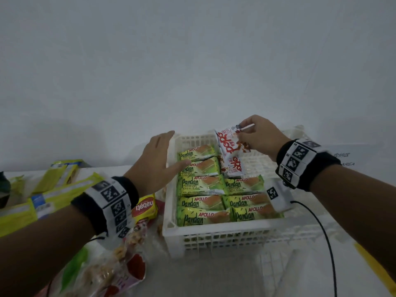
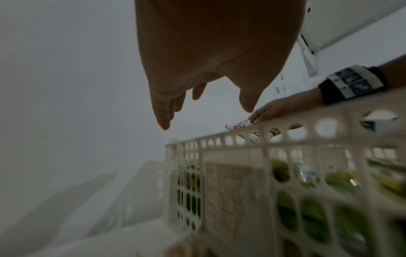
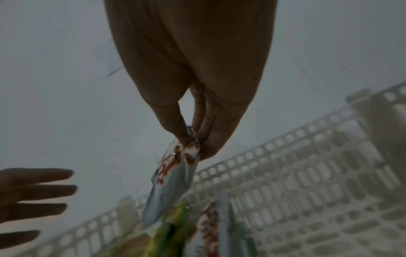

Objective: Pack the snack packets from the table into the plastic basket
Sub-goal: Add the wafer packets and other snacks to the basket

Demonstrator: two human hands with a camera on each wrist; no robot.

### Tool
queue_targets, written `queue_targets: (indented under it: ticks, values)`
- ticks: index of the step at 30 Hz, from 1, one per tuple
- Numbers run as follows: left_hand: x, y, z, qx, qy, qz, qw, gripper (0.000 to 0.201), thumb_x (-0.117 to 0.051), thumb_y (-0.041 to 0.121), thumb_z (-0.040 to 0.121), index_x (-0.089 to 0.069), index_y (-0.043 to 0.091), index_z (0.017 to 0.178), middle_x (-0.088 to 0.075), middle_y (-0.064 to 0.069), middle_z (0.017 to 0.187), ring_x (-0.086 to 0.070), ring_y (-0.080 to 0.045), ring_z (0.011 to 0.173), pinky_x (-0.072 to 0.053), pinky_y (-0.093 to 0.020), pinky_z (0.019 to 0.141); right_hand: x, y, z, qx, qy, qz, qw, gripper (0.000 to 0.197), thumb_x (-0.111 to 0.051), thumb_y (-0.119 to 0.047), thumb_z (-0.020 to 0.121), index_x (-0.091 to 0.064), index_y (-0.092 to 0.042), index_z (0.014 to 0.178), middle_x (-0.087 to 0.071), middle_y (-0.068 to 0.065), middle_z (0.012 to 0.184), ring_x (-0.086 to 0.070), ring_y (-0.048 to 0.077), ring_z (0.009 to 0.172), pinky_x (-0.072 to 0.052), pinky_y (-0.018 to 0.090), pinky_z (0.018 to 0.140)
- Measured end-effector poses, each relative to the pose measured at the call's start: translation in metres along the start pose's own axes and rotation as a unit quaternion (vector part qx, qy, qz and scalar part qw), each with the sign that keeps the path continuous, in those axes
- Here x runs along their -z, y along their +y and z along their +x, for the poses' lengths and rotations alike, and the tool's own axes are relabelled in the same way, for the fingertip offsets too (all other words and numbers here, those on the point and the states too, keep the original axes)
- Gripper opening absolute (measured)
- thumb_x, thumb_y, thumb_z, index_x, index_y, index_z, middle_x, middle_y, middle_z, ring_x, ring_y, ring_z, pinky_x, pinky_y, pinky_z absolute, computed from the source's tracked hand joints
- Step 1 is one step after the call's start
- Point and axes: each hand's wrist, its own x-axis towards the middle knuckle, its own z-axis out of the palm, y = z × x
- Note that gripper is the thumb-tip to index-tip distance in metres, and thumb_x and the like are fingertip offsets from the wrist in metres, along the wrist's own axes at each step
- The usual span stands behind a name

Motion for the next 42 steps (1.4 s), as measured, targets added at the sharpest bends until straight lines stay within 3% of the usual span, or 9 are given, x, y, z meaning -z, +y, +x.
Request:
queue_targets:
  ticks: [6, 14, 18, 23, 27, 31, 35, 37, 42]
  values:
    - [-0.028, -0.001, -0.002, 0.107, -0.065, -0.111, 0.986, 0.105, -0.052, 0.067, 0.092, 0.01, 0.018, 0.162, 0.008, 0.005, 0.17, 0.002, -0.012, 0.156, -0.011, -0.044, 0.128, -0.006, 0.023, 0.009, -0.03, -0.028, -0.116, 0.992, 0.018, -0.071, -0.017, 0.092, -0.061, -0.017, 0.108, -0.072, 0.003, 0.097, -0.072, 0.02, 0.083, -0.062, 0.039, 0.075]
    - [-0.037, 0.004, -0.005, 0.126, -0.081, -0.133, 0.98, 0.073, -0.036, 0.031, 0.11, 0.011, 0.008, 0.16, 0.0, -0.002, 0.17, -0.009, -0.013, 0.154, -0.012, -0.017, 0.113, -0.017, 0.033, 0.013, -0.063, -0.036, -0.094, 0.993, 0.024, -0.073, -0.021, 0.091, -0.058, -0.017, 0.109, -0.071, 0.008, 0.099, -0.074, 0.025, 0.081, -0.063, 0.044, 0.078]
    - [-0.035, 0.01, -0.007, 0.123, -0.079, -0.155, 0.977, 0.067, -0.033, 0.022, 0.111, 0.009, 0.007, 0.161, -0.022, 0.006, 0.161, -0.024, 0.005, 0.124, -0.025, -0.003, 0.095, -0.013, 0.03, 0.013, -0.068, -0.046, -0.096, 0.992, 0.026, -0.072, -0.022, 0.091, -0.056, -0.018, 0.111, -0.071, 0.012, 0.1, -0.074, 0.028, 0.087, -0.062, 0.047, 0.083]
    - [-0.034, 0.014, -0.006, 0.12, -0.067, -0.182, 0.974, 0.064, -0.032, 0.017, 0.111, 0.006, 0.006, 0.161, -0.032, -0.01, 0.161, -0.029, 0.009, 0.105, -0.029, 0.009, 0.066, -0.011, 0.03, 0.009, -0.087, -0.08, -0.109, 0.987, 0.036, -0.075, -0.023, 0.091, -0.052, -0.016, 0.119, -0.071, 0.011, 0.098, -0.075, 0.027, 0.086, -0.062, 0.046, 0.083]
    - [-0.033, 0.015, -0.007, 0.122, -0.066, -0.178, 0.974, 0.064, -0.032, 0.018, 0.111, 0.006, 0.007, 0.161, -0.027, -0.01, 0.163, -0.032, 0.005, 0.108, -0.025, 0.011, 0.064, -0.013, 0.029, 0.007, -0.061, -0.099, -0.194, 0.974, 0.039, -0.077, -0.031, 0.088, -0.054, -0.017, 0.116, -0.074, 0.006, 0.088, -0.073, 0.021, 0.081, -0.06, 0.046, 0.086]
    - [-0.031, 0.016, -0.008, 0.122, -0.069, -0.15, 0.979, 0.064, -0.031, 0.021, 0.111, 0.005, 0.006, 0.161, -0.029, -0.013, 0.163, -0.04, 0.011, 0.081, -0.034, 0.001, 0.063, -0.015, 0.028, 0.008, -0.047, -0.102, -0.242, 0.964, 0.036, -0.075, -0.033, 0.09, -0.054, -0.017, 0.114, -0.072, 0.002, 0.086, -0.068, 0.013, 0.073, -0.053, 0.031, 0.069]
    - [-0.033, 0.014, -0.008, 0.123, -0.061, -0.141, 0.98, 0.062, -0.03, 0.02, 0.111, 0.004, 0.006, 0.161, -0.055, 0.002, 0.13, -0.032, 0.006, 0.067, -0.036, -0.007, 0.06, -0.014, 0.026, 0.01, -0.034, -0.103, -0.297, 0.949, 0.046, -0.069, -0.048, 0.092, -0.053, -0.018, 0.123, -0.066, 0.004, 0.115, -0.062, 0.021, 0.101, -0.043, 0.032, 0.077]
    - [-0.034, 0.013, -0.007, 0.128, -0.058, -0.134, 0.981, 0.061, -0.029, 0.019, 0.111, 0.004, 0.006, 0.161, -0.035, 0.022, 0.09, -0.03, 0.005, 0.066, -0.032, -0.013, 0.06, -0.014, 0.023, 0.009, -0.024, -0.094, -0.301, 0.949, 0.051, -0.066, -0.05, 0.094, -0.05, -0.017, 0.13, -0.062, 0.006, 0.122, -0.058, 0.023, 0.105, -0.042, 0.033, 0.081]
    - [-0.039, 0.009, -0.004, 0.132, -0.05, -0.123, 0.982, 0.061, -0.029, 0.018, 0.111, 0.003, 0.007, 0.161, -0.023, 0.022, 0.083, -0.03, 0.004, 0.066, -0.028, -0.013, 0.062, -0.014, 0.011, 0.007, 0.024, -0.065, -0.32, 0.945, 0.056, -0.062, -0.052, 0.096, -0.048, -0.015, 0.135, -0.056, 0.011, 0.131, -0.058, 0.024, 0.108, -0.044, 0.034, 0.083]
